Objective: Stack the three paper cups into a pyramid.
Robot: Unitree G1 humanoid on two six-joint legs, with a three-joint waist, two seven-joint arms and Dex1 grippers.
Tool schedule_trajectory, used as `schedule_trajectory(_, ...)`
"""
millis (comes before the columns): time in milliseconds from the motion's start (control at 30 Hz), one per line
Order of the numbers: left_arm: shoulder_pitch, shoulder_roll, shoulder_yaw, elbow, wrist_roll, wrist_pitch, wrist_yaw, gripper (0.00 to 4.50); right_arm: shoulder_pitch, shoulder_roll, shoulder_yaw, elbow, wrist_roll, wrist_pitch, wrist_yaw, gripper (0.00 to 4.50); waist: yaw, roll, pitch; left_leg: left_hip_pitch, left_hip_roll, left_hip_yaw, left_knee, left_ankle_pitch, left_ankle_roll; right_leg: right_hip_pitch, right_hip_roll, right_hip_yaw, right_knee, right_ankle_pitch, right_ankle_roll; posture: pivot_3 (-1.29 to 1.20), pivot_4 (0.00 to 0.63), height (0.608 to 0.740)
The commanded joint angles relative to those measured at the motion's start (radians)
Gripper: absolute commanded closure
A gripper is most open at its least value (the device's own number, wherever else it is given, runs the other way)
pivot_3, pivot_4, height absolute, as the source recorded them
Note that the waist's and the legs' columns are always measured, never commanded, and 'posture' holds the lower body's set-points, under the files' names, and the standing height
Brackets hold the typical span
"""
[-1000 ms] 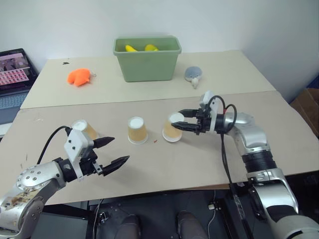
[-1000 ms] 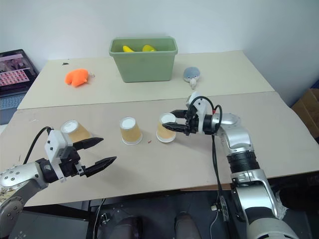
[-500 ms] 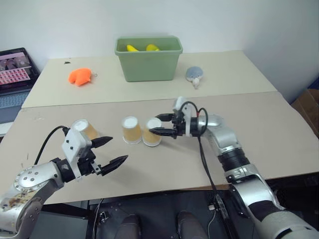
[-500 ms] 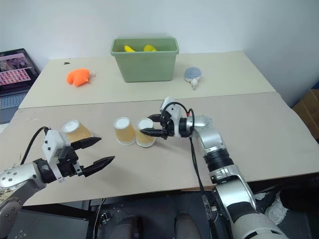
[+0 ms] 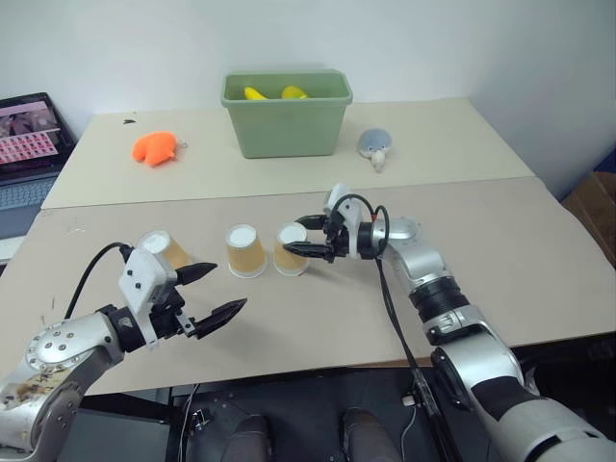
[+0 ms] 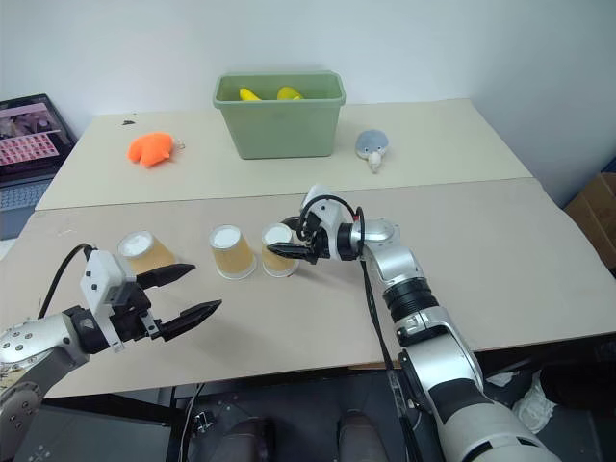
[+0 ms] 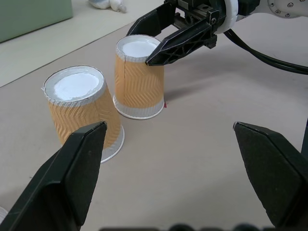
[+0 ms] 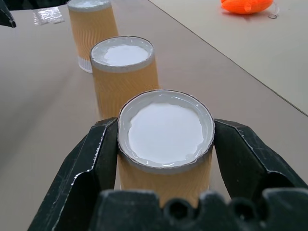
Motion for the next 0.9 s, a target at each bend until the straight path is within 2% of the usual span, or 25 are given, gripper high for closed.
schedule_trajectory(33, -0.004, -0.002, 0.014, -0.035, -0.017, -0.001, 0.004, 0.00, -0.027, 0.011, -0.012, 0.016, -0.009, -0.036, -0.008, 1.77, 0.000, 0.000, 0.000, 0.000, 0.000, 0.000, 0.000, 0.000, 0.000, 0.000, 0.000, 0.000, 0.000, 0.000, 0.000, 0.00, 0.150, 0.732)
schedule_trajectory(133, -0.002, -0.003, 0.016, -0.035, -0.018, -0.001, 0.005, 0.00, -0.037, 0.023, -0.011, 0.035, -0.013, -0.045, -0.014, 1.77, -0.004, 0.000, 0.000, 0.000, 0.000, 0.000, 0.000, 0.000, 0.000, 0.000, 0.000, 0.000, 0.000, 0.000, 0.000, 0.00, 0.150, 0.732)
schedule_trajectory(200, 0.002, -0.004, 0.018, -0.037, -0.017, -0.001, 0.005, 0.00, -0.042, 0.030, -0.012, 0.039, -0.015, -0.047, -0.017, 0.76, -0.004, 0.000, 0.000, 0.001, 0.000, 0.000, 0.000, 0.000, 0.000, 0.000, 0.000, 0.000, 0.000, 0.000, 0.000, 0.00, 0.150, 0.732)
schedule_trajectory(233, 0.003, -0.005, 0.018, -0.037, -0.016, -0.001, 0.006, 0.00, -0.043, 0.035, -0.011, 0.039, -0.016, -0.046, -0.018, 0.62, -0.004, 0.000, 0.000, 0.001, 0.000, 0.000, 0.000, 0.000, 0.000, 0.000, 0.000, 0.000, 0.001, 0.000, 0.000, 0.00, 0.150, 0.732)
schedule_trajectory(300, 0.001, -0.005, 0.017, -0.035, -0.015, -0.001, 0.008, 0.00, -0.044, 0.044, -0.010, 0.038, -0.016, -0.045, -0.017, 0.02, -0.003, 0.000, 0.000, 0.000, 0.000, 0.000, 0.000, 0.000, 0.000, 0.000, 0.000, 0.000, 0.000, 0.000, 0.000, 0.00, 0.150, 0.732)
schedule_trajectory(533, 0.001, -0.008, 0.016, -0.038, -0.015, 0.000, 0.013, 0.00, -0.045, 0.055, -0.011, 0.036, -0.022, -0.042, -0.019, 0.02, -0.002, 0.000, 0.000, 0.000, 0.000, 0.000, 0.000, 0.000, 0.000, 0.000, 0.000, 0.000, 0.000, 0.000, 0.000, 0.00, 0.150, 0.732)
schedule_trajectory(900, 0.009, -0.017, 0.018, -0.047, -0.020, 0.001, 0.023, 0.00, -0.013, -0.050, -0.058, -0.129, 0.027, 0.047, 0.006, 0.02, 0.000, 0.000, 0.000, -0.001, 0.000, 0.000, 0.000, 0.000, 0.000, -0.001, 0.000, 0.000, 0.000, 0.000, 0.000, 0.00, 0.150, 0.732)
